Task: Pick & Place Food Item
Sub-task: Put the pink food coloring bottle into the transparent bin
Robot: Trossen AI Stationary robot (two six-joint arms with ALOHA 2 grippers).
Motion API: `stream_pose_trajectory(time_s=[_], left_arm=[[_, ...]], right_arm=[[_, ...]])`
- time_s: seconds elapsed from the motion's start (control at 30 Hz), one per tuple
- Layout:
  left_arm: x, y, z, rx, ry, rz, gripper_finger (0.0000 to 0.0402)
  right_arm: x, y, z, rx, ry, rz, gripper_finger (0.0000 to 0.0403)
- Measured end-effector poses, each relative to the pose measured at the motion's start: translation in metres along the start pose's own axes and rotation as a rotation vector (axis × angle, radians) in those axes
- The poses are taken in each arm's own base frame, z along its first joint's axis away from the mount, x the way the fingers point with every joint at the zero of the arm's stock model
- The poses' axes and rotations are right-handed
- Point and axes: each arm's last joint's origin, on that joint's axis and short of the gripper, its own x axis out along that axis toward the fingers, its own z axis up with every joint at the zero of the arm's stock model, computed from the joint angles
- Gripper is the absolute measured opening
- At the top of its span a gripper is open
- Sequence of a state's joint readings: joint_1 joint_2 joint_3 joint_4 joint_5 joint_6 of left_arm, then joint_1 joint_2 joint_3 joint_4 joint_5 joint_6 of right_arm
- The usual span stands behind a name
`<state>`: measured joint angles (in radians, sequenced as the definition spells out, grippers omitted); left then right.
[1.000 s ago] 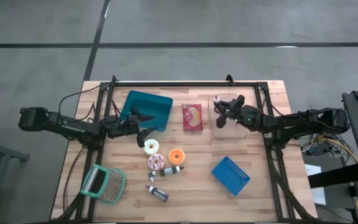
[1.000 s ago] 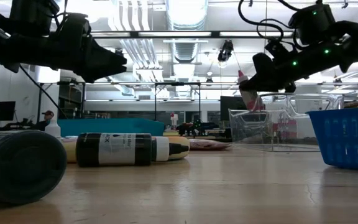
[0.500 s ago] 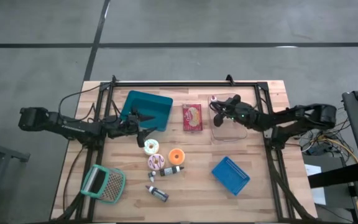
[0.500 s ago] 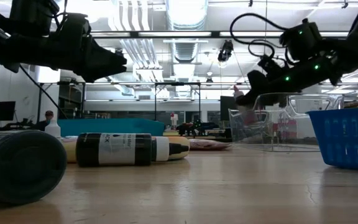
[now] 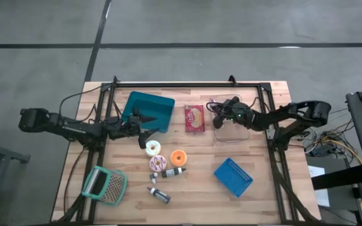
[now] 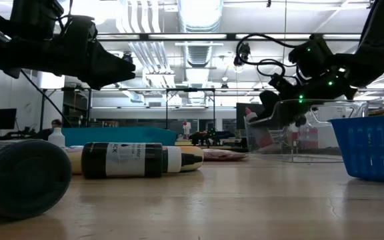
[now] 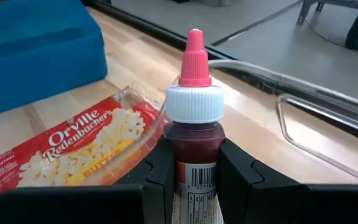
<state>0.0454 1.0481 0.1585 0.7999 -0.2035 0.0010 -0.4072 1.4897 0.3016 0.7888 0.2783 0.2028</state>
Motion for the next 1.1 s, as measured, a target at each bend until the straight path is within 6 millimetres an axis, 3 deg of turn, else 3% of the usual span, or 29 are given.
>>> stream_pose_trajectory(time_s=[0.17,0.47,0.9,1.1], left_arm=[[0.0000,0.0000,0.0000,0.000,0.000,0.000,0.0252],[0.0000,0.0000,-0.0002,0.000,0.002,0.000,0.0252],[0.0000,0.0000,-0.0002,0.000,0.002,0.000,0.0252],[0.0000,0.0000,-0.0009,0.002,0.009,0.000,0.0252]], right_arm=[[-0.0004,-0.0001,-0.0001,0.008,0.004,-0.001,0.0073],[-0.0004,0.0000,0.0000,0.014,0.003,-0.001,0.0137],[-0.0004,0.0003,0.0017,0.010,-0.014,0.003,0.0130],[-0.0004,0.0012,0.0015,0.007,-0.008,0.030,0.0148]])
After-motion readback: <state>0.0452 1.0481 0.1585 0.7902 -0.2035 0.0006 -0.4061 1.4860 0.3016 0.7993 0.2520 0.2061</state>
